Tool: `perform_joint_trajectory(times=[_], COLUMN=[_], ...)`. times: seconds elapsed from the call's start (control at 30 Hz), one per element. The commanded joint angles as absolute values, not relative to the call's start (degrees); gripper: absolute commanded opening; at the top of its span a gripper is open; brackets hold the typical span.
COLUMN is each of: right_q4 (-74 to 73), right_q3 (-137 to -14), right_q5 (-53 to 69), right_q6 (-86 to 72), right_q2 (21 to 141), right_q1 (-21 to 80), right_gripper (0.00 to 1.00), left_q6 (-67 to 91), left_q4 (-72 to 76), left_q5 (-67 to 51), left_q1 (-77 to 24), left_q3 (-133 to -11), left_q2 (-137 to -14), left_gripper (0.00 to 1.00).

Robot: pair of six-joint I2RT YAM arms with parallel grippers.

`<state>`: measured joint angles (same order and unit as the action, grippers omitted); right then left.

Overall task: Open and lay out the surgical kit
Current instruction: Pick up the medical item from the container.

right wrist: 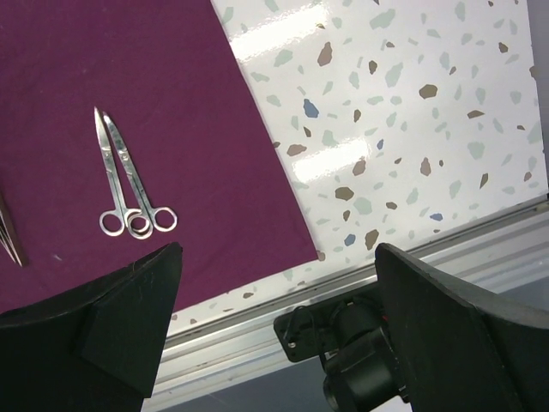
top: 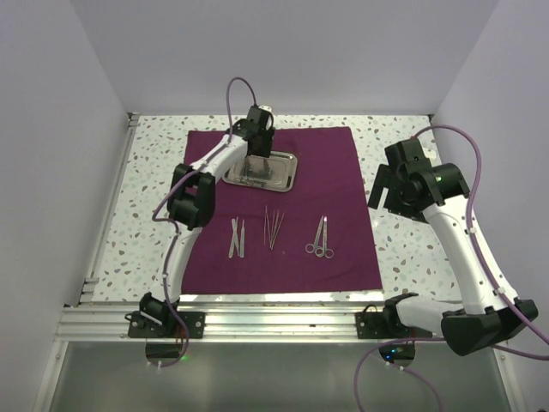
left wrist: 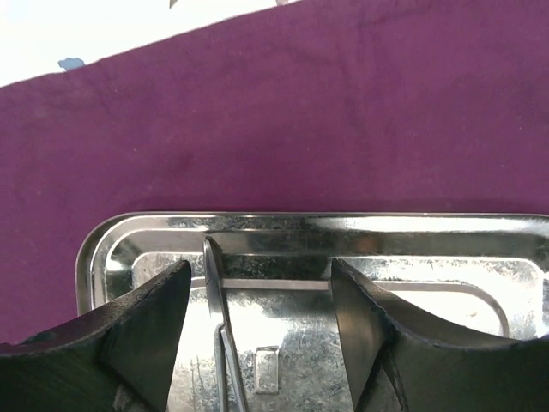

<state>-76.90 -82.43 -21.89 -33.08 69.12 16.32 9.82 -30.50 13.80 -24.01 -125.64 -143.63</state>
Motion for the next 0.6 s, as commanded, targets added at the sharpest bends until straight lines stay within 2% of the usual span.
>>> perform_joint_trajectory(times=[0.0,0.13,0.57], right_q4=[-82.09,-82.0,-80.77], right_q3=[-84.73,-85.16,-84.2], right_q5=[-23.99,-24.08,-23.82], right_q6=[-34.01,-33.84,-33.31], right_q2=[69.78,70.57,71.63], right_q1=[16.0,16.0,16.08], right_gripper=[0.98,0.98,0.98], left_q6=[8.79,9.84,13.97], left_q4=[-27.86,-28.39,-30.14], left_q5=[15.12,14.33,12.13], left_q1=[-23.38,-22.85,-20.48], left_q3=[-128.5,-128.41,-126.56], left_q2=[-144.14,-145.11,-147.92], left_gripper=[0.7,0.69,0.54])
